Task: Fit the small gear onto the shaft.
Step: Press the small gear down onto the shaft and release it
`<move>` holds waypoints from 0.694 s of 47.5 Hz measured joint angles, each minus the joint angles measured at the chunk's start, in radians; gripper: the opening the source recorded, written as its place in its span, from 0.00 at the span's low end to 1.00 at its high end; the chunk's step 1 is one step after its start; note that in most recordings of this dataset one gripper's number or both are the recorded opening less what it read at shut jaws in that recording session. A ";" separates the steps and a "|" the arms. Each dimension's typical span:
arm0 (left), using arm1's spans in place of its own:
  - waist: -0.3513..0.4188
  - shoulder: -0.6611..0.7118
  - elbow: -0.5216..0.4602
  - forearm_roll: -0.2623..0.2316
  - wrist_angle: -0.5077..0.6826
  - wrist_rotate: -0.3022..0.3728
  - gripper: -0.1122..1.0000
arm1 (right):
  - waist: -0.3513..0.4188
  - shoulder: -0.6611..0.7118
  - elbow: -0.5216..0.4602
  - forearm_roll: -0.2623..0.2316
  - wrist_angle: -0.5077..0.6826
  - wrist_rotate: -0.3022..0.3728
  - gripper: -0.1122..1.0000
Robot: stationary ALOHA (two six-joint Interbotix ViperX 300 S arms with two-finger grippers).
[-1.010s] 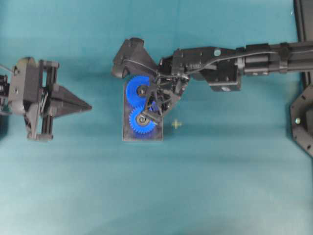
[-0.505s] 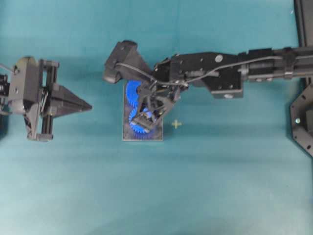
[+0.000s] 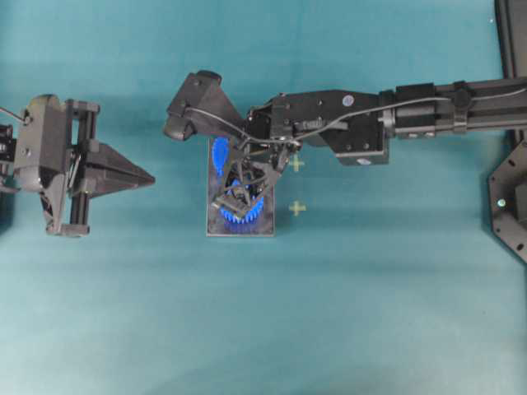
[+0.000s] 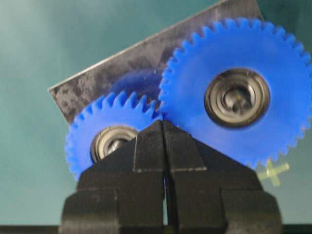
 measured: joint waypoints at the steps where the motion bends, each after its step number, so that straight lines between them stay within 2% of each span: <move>1: 0.000 0.002 0.002 0.000 0.000 0.000 0.10 | 0.002 -0.006 0.008 0.000 0.003 0.000 0.09; 7: 0.000 0.002 0.000 0.000 0.000 0.000 0.10 | 0.023 -0.035 0.044 0.011 0.017 0.014 0.09; 13: -0.002 0.000 0.002 0.000 0.000 0.000 0.10 | 0.078 -0.060 0.071 0.037 0.035 0.041 0.09; 20: -0.002 0.000 0.000 0.000 0.000 0.000 0.10 | 0.132 -0.084 0.071 0.037 0.038 0.072 0.09; 27: 0.000 0.000 0.000 0.000 0.000 0.000 0.10 | 0.095 -0.092 0.035 -0.017 0.017 0.074 0.09; 33: 0.000 0.000 0.000 0.000 0.000 0.000 0.10 | 0.051 -0.069 -0.008 -0.038 0.008 0.061 0.09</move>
